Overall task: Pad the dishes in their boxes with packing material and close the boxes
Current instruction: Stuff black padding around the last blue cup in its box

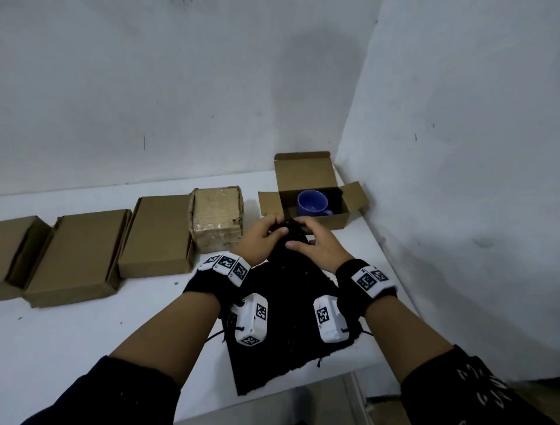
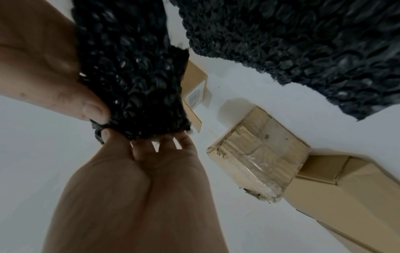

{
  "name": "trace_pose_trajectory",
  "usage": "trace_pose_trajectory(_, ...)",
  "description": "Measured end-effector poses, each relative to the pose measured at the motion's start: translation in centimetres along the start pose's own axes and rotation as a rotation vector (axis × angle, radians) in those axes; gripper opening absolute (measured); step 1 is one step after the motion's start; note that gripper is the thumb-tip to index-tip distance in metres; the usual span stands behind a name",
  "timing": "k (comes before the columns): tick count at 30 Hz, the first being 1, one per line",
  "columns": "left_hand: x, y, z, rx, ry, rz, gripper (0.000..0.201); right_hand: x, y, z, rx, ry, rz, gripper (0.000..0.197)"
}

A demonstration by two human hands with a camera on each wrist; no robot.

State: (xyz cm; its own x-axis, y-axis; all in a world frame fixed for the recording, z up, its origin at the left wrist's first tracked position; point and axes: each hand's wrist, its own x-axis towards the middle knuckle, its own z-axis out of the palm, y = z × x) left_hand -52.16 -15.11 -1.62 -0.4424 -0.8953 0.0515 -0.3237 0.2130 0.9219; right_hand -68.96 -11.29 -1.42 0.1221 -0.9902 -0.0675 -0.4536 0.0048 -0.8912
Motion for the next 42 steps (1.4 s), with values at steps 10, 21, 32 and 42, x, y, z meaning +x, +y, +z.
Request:
trace_pose_trajectory(10, 3.9, 0.2, 0.5, 0.005, 0.218, -0.139, 0.042, 5.5, 0.6, -2.3, 0.030, 0.401, 0.083, 0.019)
trace_pose_trajectory(21, 8.4, 0.7, 2.1, 0.073, 0.097, -0.135, 0.039, 8.0, 1.0, -6.0, 0.092, 0.287, 0.023, 0.040)
trace_pose_trajectory(32, 11.9, -0.1, 2.9, -0.088, 0.087, -0.066, 0.023, 9.4, 3.7, -9.2, -0.069, 0.060, -0.005, 0.027)
trace_pose_trajectory(42, 12.5, -4.7, 2.3, 0.349, 0.375, -0.435, 0.039, 10.3, 6.9, -11.7, -0.569, 0.455, -0.006, 0.027)
